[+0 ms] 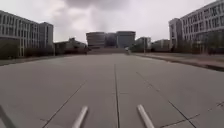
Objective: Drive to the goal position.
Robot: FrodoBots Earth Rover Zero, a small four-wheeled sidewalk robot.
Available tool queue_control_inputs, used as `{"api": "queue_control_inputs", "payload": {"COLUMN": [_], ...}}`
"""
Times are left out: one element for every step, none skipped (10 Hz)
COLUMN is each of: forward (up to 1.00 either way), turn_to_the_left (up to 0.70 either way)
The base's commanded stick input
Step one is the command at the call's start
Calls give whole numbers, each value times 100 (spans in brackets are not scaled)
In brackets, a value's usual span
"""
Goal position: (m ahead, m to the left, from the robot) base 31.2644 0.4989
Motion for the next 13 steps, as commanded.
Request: {"api": "queue_control_inputs", "payload": {"forward": [100,100,100,100,100,100,100,100,100,100,100,100,100], "turn_to_the_left": [0,0,0,0,-27,-27,-27,-27,0,0,0,0,-3]}}
